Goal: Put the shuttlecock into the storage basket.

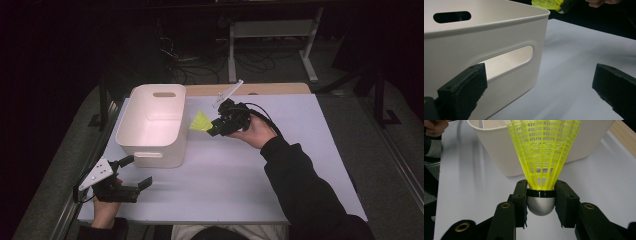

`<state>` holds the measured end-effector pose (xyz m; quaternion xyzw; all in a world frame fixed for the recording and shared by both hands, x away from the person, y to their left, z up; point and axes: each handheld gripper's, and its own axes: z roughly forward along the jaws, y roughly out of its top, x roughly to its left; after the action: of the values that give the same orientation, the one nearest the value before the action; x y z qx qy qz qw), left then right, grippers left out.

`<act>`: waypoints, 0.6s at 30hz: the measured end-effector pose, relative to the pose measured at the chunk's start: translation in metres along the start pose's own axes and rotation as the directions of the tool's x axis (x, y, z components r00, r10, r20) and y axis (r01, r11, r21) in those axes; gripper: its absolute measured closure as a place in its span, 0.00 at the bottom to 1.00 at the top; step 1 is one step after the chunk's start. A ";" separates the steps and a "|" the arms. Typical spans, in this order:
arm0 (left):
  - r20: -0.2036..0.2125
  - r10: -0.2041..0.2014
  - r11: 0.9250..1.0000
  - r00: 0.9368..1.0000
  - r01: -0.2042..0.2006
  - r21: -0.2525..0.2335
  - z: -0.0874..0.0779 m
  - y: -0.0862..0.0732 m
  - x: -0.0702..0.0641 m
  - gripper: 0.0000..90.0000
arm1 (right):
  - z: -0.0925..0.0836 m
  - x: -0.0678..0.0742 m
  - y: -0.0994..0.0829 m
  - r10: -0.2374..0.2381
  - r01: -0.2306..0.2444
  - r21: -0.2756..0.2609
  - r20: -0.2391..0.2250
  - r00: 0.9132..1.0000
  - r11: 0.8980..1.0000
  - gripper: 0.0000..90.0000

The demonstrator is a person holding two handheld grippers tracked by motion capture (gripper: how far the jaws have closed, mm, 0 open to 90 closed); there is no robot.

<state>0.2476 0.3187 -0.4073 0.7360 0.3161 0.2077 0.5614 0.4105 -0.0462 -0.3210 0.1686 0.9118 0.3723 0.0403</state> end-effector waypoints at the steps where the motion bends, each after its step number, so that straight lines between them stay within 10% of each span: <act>1: 0.000 0.001 1.000 1.000 -0.001 0.001 0.000 0.000 0.000 0.00 | -0.001 0.000 0.001 -0.003 0.003 -0.003 0.000 1.000 1.000 0.70; 18: 0.001 0.000 1.000 1.000 0.000 0.001 0.000 0.000 0.000 0.00 | -0.011 0.003 0.020 -0.029 0.029 -0.029 0.002 1.000 0.999 0.70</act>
<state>0.2477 0.3188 -0.4073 0.7363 0.3159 0.2074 0.5613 0.4108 -0.0395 -0.2991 0.1549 0.9087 0.3847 0.0486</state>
